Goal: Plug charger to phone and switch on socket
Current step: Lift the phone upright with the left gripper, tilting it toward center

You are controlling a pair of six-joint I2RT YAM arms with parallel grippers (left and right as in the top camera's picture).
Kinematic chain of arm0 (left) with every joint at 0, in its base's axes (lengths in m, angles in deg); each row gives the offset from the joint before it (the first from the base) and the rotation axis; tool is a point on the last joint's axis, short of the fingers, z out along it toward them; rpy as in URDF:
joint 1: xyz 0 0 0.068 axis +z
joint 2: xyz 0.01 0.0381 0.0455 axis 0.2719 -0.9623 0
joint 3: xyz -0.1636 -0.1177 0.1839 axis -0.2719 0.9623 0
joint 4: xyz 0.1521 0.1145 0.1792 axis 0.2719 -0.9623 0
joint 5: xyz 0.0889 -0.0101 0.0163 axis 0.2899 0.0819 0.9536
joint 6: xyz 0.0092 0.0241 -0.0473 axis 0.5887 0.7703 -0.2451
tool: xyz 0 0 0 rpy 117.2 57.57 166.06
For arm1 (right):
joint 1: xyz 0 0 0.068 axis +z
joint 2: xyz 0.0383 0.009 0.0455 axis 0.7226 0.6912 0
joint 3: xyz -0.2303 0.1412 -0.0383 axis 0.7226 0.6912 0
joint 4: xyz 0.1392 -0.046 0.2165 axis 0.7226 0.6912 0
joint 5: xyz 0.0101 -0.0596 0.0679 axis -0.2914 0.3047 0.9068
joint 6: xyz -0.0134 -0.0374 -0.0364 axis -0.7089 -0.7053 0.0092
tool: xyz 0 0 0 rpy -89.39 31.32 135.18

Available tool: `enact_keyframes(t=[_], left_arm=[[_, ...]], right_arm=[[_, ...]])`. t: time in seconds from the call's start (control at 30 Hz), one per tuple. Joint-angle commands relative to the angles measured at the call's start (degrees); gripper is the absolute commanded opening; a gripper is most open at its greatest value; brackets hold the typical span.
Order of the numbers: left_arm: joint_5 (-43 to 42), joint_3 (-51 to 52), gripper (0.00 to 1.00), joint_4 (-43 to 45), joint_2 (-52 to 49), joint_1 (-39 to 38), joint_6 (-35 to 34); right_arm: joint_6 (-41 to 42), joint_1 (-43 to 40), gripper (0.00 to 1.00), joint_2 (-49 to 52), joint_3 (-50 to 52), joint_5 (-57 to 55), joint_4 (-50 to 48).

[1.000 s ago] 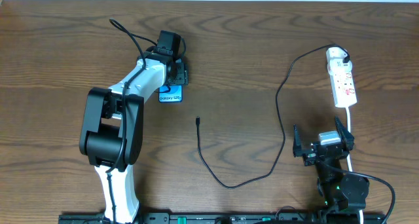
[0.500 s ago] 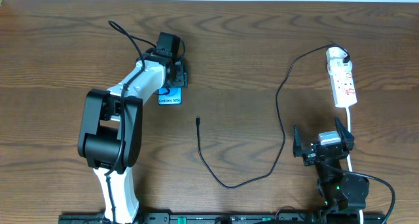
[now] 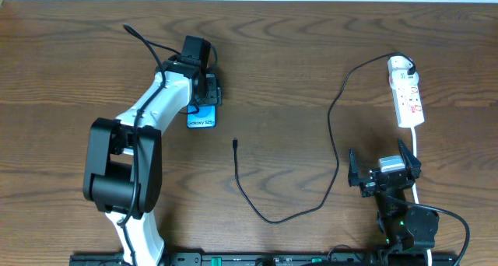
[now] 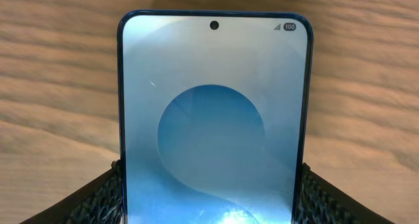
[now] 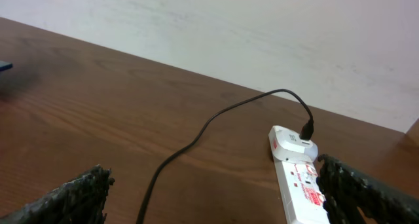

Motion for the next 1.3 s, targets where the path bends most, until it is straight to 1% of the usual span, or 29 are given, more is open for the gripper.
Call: enact_keyframes(t=[0.0,0.07,0.23,0.33,0.47,0.63,0.8,0.93,1.13,1.27], left_arm=[[-6.6,-0.2,0.68,-1.5,3.9,0.2,-2.1],[-8.8,-0.2,0.68,-3.0,5.7,0.3,-4.4],[-9.1,-0.2,0.68,-6.0,10.2,0.3,-9.0],[-9.8,-0.2,0.68,-8.1,13.3,0.2,-9.5],[-13.5,-0.2,0.68,-11.6,18.4,0.3,-10.3],[-13.6,-0.2,0.68,-14.9,21.2,0.3,-16.5],[-13.6,-0.2,0.68,-16.6,21.3,0.3,-23.8],[-13.8,-0.2,0.68,-18.4,21.3,0.2,-27.7],[-19.6,-0.2,0.68,-19.2,21.3,0.3,-29.0],[-26.6,-0.2,0.68,-19.1,21.3,0.3,-30.1]], right_arm=[[0.6,0.3,0.99,-0.3,0.2,0.0,0.0],[0.6,0.3,0.99,-0.3,0.2,0.0,0.0],[0.6,0.3,0.99,-0.3,0.2,0.0,0.0],[0.6,0.3,0.99,-0.3,0.2,0.0,0.0],[0.6,0.3,0.99,-0.3,0.2,0.0,0.0],[0.6,0.3,0.99,-0.3,0.2,0.0,0.0],[0.6,0.3,0.99,-0.3,0.2,0.0,0.0],[0.6,0.3,0.99,-0.3,0.2,0.0,0.0],[0.6,0.3,0.99,-0.3,0.2,0.0,0.0],[0.5,0.3,0.99,-0.3,0.2,0.0,0.0]])
